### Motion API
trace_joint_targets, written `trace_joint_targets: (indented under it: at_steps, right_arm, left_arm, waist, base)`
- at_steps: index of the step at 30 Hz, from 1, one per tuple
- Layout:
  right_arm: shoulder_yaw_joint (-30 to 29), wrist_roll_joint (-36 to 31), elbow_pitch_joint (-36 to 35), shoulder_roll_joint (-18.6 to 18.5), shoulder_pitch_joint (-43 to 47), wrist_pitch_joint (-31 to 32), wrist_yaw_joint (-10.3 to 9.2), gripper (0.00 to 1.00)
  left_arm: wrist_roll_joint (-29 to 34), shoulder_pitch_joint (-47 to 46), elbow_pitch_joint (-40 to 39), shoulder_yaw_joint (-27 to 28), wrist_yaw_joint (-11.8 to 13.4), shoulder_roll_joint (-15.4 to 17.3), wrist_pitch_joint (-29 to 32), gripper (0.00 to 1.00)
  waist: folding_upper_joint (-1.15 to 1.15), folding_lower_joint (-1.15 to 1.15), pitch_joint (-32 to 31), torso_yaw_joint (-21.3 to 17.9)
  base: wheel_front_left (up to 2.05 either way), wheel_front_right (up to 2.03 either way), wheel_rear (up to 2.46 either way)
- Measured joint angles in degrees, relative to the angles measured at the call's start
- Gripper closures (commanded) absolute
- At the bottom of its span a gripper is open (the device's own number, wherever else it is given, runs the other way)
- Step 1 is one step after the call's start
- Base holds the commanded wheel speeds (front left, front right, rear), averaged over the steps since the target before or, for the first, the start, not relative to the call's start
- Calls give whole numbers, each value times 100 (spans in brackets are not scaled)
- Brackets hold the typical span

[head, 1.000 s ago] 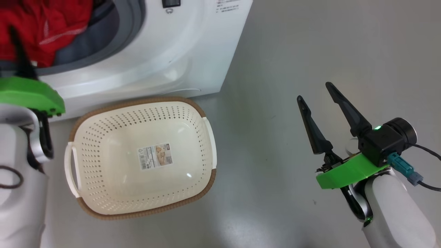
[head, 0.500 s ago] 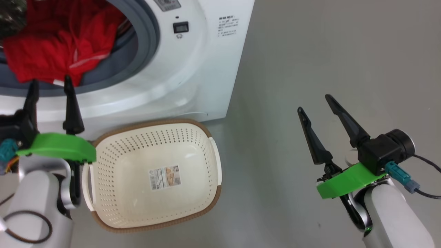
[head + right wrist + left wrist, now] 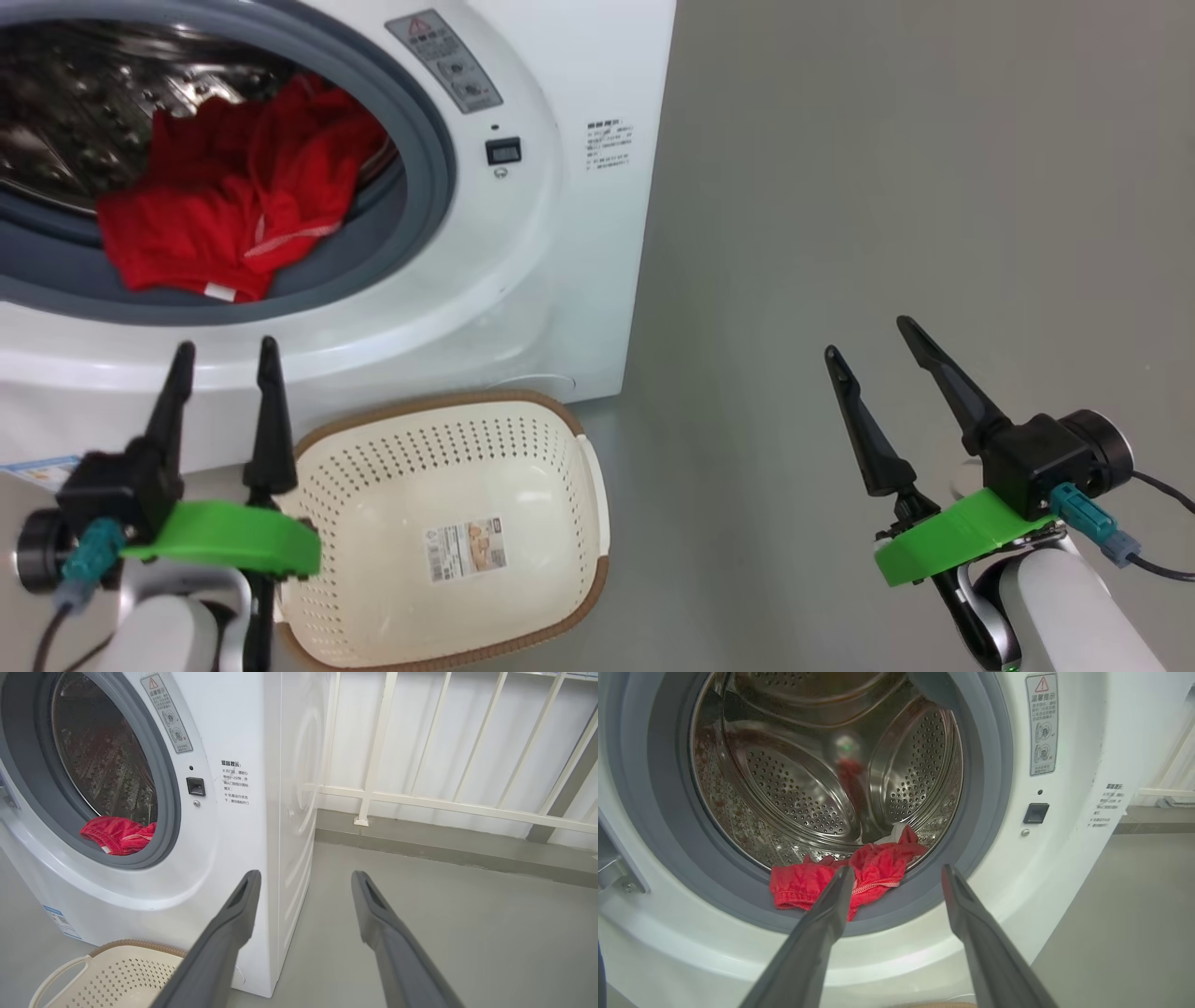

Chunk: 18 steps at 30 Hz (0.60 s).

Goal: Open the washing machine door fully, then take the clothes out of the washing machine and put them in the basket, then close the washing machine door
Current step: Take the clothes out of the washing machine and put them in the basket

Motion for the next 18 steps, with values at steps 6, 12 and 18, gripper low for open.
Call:
trace_joint_targets:
  at_steps: [6,12,18]
  right_arm:
    - [-25,-40,-36,1,171,0,0,0]
    - [-29,-44,-53,1,210,0,0,0]
    - [-40,-57,-94,8,258,0,0,0]
  left_arm:
    - [-86,543,-365,-144,-153,-11,-2,0]
    - [-132,841,-489,-129,-163,-22,-11,0]
    - [-11,1057,-747,2,2,-66,-60,0]
  waist:
    - [0,0,-262,12]
    - [0,0,-418,10]
    - [0,0,-502,31]
  base:
    - [0,0,0]
    - [0,0,0]
    - [0,0,0]
